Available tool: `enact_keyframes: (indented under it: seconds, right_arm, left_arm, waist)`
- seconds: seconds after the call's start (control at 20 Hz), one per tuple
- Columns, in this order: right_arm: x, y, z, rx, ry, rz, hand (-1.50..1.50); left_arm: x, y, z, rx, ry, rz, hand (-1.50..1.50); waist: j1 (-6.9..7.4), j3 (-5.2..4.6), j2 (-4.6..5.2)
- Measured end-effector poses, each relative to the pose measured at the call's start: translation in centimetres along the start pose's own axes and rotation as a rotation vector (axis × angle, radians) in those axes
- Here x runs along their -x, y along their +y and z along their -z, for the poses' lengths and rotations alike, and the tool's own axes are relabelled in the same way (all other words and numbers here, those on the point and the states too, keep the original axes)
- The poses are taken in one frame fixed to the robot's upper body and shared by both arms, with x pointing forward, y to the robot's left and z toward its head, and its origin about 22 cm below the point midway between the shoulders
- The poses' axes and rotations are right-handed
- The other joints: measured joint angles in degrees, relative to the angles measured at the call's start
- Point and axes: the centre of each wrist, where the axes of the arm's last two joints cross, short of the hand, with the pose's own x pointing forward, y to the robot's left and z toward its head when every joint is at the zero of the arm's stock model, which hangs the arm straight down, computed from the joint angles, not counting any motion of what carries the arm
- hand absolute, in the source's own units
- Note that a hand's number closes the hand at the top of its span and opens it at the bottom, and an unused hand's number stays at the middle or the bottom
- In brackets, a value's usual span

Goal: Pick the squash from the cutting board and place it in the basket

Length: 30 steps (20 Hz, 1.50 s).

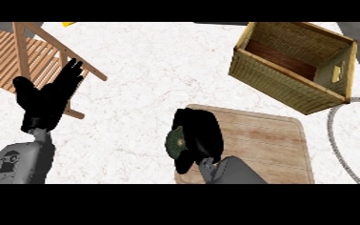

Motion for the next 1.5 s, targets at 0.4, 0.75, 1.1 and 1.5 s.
enact_keyframes:
  seconds: [0.4,0.75,1.1,1.5]
  right_arm:
    - [-6.4,-3.4,-2.4,0.242,-0.164,0.307,1.50]
    - [-11.2,-7.6,-3.1,0.470,-0.297,0.306,1.50]
    - [-15.1,-12.7,-2.5,0.623,-0.272,0.286,1.50]
    - [-18.7,-18.5,-0.4,0.762,-0.195,0.280,1.50]
  left_arm:
    - [0.0,-0.6,0.6,0.011,0.007,-0.004,0.00]
    - [0.3,-0.3,0.3,-0.012,0.026,0.001,0.00]
    - [0.8,0.3,-0.1,-0.029,0.029,0.002,0.00]
    - [0.7,0.7,-0.2,-0.029,0.026,-0.006,0.00]
  waist:
    - [0.51,0.03,-0.09]
    - [-0.61,-0.09,-0.78]
    - [-1.47,-0.05,-0.92]
    - [-1.90,-0.01,-0.51]
